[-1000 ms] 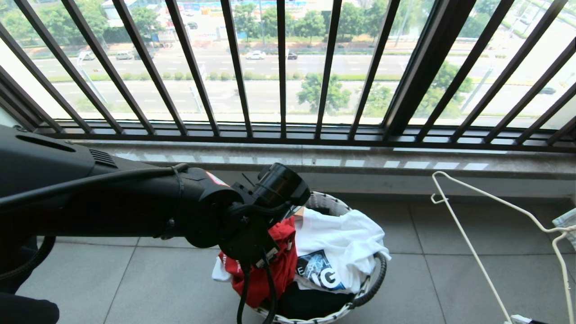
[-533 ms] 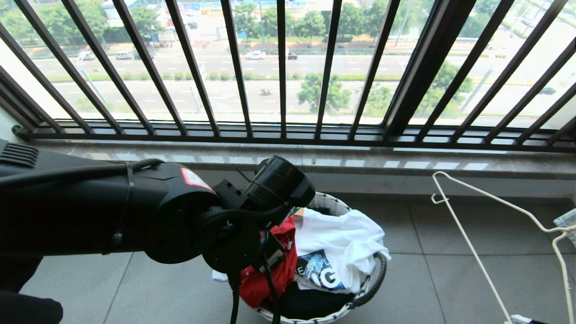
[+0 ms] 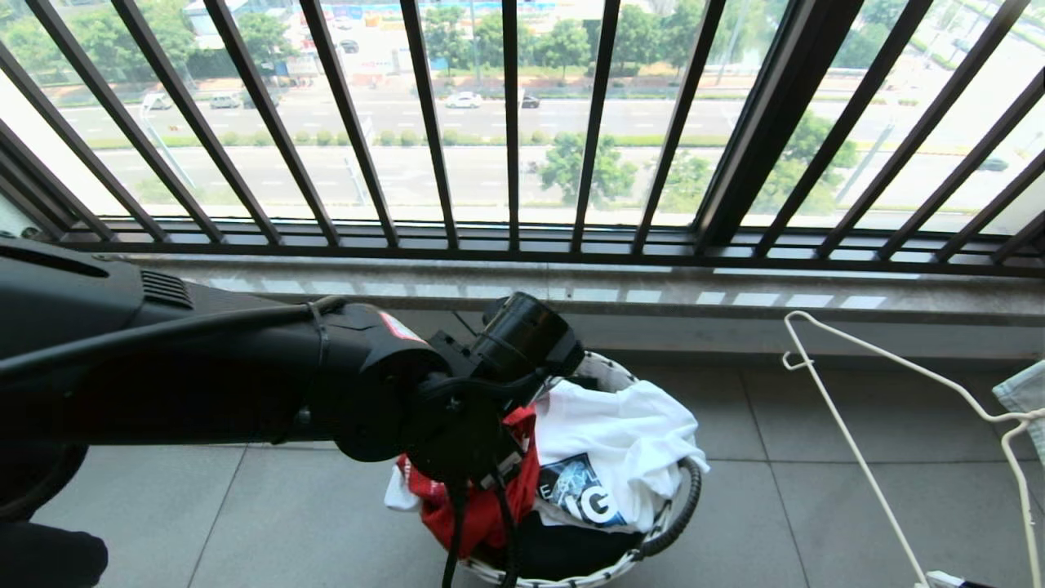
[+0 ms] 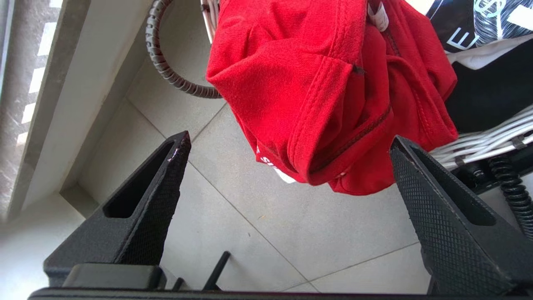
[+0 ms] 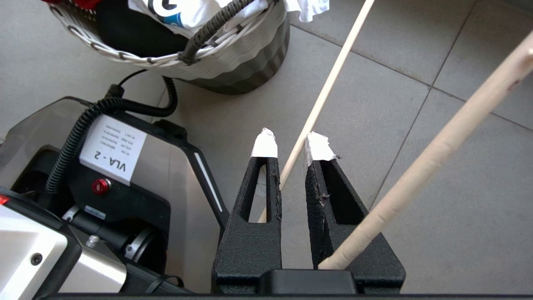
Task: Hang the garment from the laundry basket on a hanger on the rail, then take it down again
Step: Pick up clothes from the basket
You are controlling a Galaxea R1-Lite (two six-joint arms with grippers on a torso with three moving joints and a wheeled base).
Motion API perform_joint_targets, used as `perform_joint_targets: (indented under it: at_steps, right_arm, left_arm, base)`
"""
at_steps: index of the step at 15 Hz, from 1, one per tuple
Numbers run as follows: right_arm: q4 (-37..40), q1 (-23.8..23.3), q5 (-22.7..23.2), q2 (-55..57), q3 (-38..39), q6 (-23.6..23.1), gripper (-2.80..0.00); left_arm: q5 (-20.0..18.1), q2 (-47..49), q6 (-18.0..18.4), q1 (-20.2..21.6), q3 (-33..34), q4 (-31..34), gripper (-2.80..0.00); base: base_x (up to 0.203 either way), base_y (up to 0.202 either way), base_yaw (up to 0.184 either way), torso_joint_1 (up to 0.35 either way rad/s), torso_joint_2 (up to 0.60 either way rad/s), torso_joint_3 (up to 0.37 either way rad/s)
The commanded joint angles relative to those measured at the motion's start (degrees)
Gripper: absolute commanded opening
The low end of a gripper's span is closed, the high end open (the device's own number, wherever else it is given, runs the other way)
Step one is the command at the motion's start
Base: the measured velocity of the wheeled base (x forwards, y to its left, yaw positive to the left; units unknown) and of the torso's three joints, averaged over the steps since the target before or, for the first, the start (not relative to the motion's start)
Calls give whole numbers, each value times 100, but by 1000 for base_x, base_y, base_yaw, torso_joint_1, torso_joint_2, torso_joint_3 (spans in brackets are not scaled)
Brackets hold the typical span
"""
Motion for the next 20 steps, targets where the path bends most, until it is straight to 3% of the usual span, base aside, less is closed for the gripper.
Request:
perform_joint_targets:
  at_steps: [1,13,20]
  right_arm:
    - [-4,-1,13,10,16,-9,-280]
    - [-4,-1,13,10,33,-18,-280]
    - [-4,-1,13,10,33,-18,-280]
  left_arm:
    - [36,369,144,73,-247,12,0]
    - [253,1056,846,344,-1286,64,0]
    - [279,1118,851,495,-1388,40,0]
  base:
    - [0,0,0,0,0,0]
    - [0,0,0,0,0,0]
    - [0,0,0,0,0,0]
